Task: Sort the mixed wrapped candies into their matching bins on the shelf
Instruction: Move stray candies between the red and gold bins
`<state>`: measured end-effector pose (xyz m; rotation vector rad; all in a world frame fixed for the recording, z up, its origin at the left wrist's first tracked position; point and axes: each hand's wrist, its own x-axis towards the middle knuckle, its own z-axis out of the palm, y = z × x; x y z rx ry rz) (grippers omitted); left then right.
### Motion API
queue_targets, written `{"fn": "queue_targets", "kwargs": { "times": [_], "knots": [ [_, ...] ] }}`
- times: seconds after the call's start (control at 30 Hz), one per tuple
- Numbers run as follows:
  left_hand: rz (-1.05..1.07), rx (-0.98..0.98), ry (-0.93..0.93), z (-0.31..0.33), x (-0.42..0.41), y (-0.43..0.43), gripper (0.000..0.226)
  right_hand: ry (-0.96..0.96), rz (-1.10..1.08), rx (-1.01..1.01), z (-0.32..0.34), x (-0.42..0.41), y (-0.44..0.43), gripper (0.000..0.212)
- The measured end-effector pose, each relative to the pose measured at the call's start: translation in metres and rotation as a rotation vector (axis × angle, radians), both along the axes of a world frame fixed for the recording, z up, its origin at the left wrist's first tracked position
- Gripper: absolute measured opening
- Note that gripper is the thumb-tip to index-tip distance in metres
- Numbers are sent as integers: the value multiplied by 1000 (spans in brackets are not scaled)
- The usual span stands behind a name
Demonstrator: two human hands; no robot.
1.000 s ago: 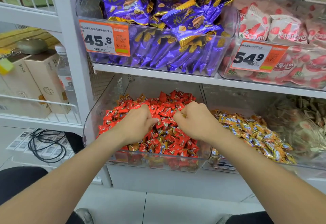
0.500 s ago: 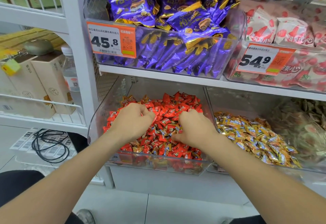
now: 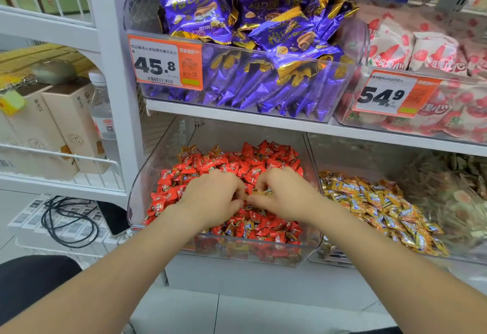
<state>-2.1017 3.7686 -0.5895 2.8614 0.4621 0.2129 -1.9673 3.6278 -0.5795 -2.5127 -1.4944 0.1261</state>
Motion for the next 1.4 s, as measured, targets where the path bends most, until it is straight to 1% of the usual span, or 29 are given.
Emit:
{"fn": "queue_targets", "kwargs": {
  "times": [0.07,0.17,0.2,0.23,0.27,0.3,0.37,0.5,0.57,0.6,0.67,0.73,0.8,0.87,0.97,1.0,1.07,1.17,1.2,1.23,1.3,1.37,1.4],
  "knots": [
    [67,25,28,-3,3,1,8,25,-32,33,10,5,-7,44],
    [123,86,32,-4,8,-1,26,118,-65,85,23,9,-16,45],
    [123,127,31,-4,9,-3,28,136,-73,107,27,9,-19,41],
    [111,151,25,-3,11,-5,24,139,-88,132,30,9,-21,34],
    [85,156,31,-4,13,-6,18,145,-105,155,32,8,-22,26],
    [53,143,34,-4,15,-8,18,165,-116,174,34,7,-24,18],
    [4,106,63,-8,19,-10,40,223,-110,183,35,6,-26,6],
    [-31,102,87,-11,26,-15,51,278,-106,212,37,7,-29,23],
    [-15,161,122,-10,29,-17,55,242,-118,244,39,7,-29,21],
    [2,193,137,-10,30,-17,55,214,-131,254,40,8,-29,22],
    [22,253,146,-9,32,-20,52,174,-151,262,39,7,-29,40],
    [24,318,141,-10,33,-22,42,150,-157,259,37,7,-29,55],
    [14,361,139,-11,33,-23,34,116,-155,262,33,8,-28,58],
    [12,374,134,-13,33,-21,28,101,-145,250,30,10,-27,52],
    [12,392,113,-16,32,-15,20,72,-79,158,26,13,-28,30],
    [12,401,104,-17,31,-12,18,58,-66,120,25,13,-28,26],
    [22,410,68,-19,29,-5,16,58,-70,89,24,12,-28,26],
    [27,349,19,-17,26,8,14,97,-64,99,23,8,-24,24],
    [27,329,24,-15,23,10,15,91,-56,95,21,6,-23,23],
    [25,314,49,-14,20,13,22,80,-46,88,17,3,-21,23],
    [12,319,118,-9,14,13,37,32,-39,25,9,-3,-15,22],
    [-2,349,141,-8,9,12,37,-10,-3,-64,4,-8,-9,24],
    [-12,347,138,-9,8,11,33,-17,36,-122,1,-9,-6,30]
  ]
}}
